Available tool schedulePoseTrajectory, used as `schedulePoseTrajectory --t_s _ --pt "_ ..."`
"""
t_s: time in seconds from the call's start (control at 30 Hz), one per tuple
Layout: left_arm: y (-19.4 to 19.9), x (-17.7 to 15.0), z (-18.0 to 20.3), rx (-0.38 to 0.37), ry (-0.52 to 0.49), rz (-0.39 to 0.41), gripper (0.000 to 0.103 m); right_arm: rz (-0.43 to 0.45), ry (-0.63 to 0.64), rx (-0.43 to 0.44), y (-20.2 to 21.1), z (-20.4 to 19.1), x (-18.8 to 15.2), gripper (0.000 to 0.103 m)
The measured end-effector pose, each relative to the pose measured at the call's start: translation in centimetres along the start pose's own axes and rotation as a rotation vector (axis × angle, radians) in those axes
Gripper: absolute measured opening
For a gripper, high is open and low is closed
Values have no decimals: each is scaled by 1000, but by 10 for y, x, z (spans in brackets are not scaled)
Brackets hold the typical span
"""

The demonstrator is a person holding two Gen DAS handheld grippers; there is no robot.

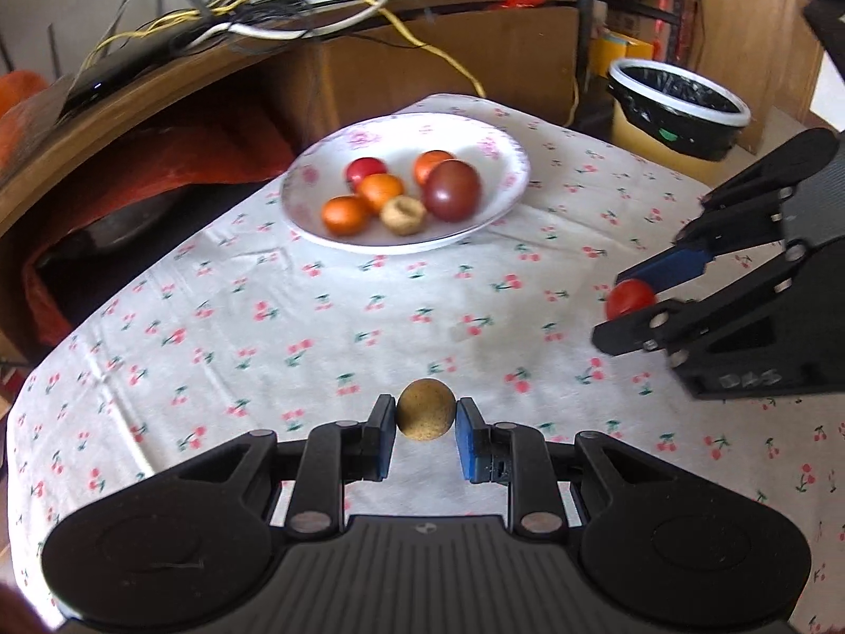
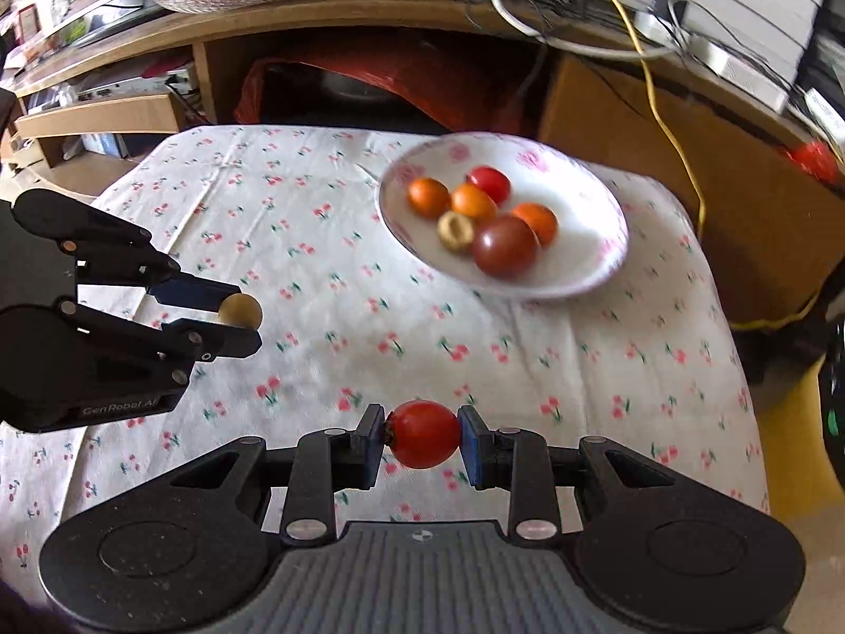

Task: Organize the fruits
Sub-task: 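Carry the red tomato and brown fruit over the white bowl with both tools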

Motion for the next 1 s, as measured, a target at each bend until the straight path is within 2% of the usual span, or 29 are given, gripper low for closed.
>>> schedulePoseTrajectory --t_s 0.23,0.37,0.63,1.0 --pt "-8 -3 20 24 -26 -49 33 -35 -11 -41 -7 16 -14 25" --pt "-7 -4 20 35 -10 -55 33 -39 -7 -36 -10 16 -17 25" --pt "-8 -3 24 51 -20 -53 33 -41 6 -21 -13 15 -17 25" --pt "-12 10 31 26 -34 -34 33 -33 -4 -9 -14 18 -14 25"
Point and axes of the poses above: each gripper's, at about its wrist camera, not at the fingertips, and y roughly against the way its jaws point, z to its right, x to its top, the point moved 8 cm from there along -y, roughly the way its jaws point, and after that the axes turned 13 degrees about x, right-handed, at the moved point
